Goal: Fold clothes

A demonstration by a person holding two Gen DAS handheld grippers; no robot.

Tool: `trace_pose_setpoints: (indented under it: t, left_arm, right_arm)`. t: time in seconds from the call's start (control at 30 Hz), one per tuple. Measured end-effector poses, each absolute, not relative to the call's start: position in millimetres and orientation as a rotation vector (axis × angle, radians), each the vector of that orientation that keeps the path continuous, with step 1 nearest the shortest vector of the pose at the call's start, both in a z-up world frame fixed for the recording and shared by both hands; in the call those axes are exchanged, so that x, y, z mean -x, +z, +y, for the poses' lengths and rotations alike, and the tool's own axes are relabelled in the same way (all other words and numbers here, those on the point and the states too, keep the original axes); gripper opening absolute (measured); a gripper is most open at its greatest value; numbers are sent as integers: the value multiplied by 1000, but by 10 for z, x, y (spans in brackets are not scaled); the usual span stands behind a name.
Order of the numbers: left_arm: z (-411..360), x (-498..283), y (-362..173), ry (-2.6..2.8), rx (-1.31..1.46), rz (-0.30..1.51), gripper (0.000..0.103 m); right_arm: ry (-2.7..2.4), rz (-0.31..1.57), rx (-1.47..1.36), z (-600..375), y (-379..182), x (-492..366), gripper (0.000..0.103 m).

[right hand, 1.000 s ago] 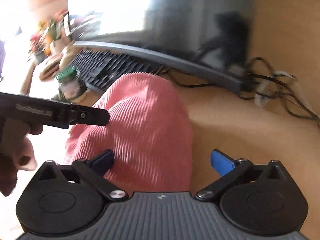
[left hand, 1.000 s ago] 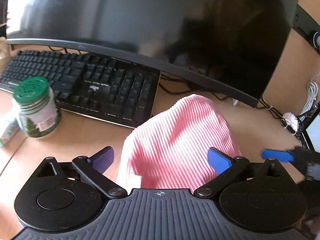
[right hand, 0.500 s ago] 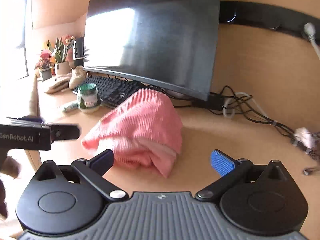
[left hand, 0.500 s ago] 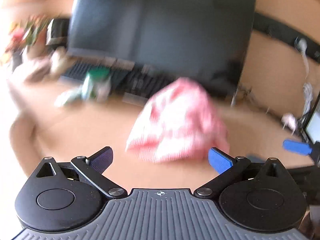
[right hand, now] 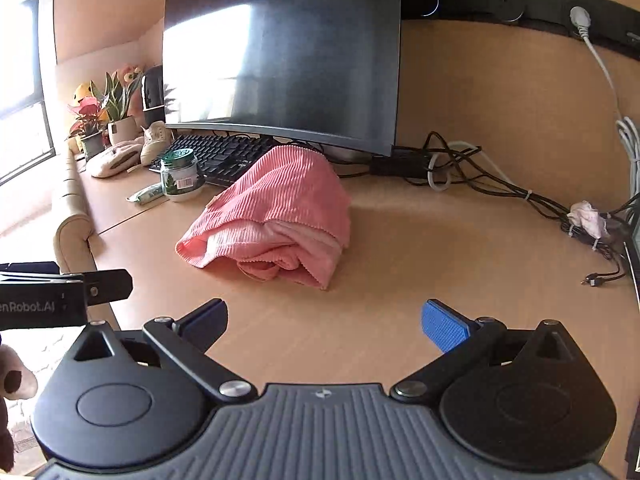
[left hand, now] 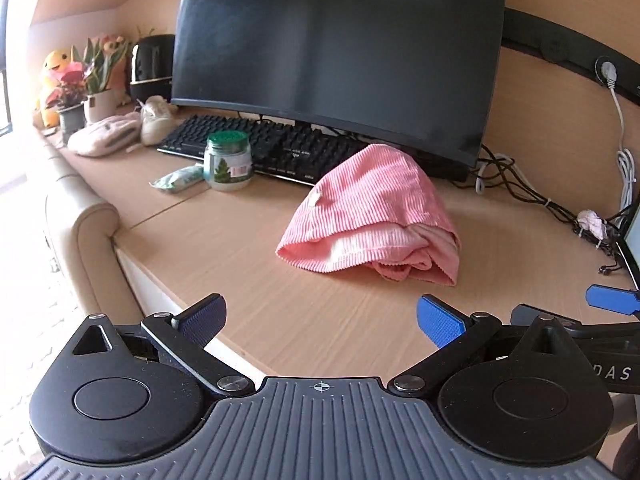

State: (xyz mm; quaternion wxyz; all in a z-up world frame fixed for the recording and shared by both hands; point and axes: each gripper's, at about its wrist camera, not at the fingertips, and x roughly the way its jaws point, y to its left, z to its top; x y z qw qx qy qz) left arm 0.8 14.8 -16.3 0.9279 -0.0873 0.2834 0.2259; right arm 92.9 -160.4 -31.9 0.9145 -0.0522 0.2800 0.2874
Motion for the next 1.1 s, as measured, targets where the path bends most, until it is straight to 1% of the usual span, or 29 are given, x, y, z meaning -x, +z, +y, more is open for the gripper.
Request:
trace_pose_setpoints:
  t: [1.1]
  left_arm:
    - [58,42,-166,481,151,616,103]
  right_arm:
    - [628,584,112,-1659,-340,-914,103]
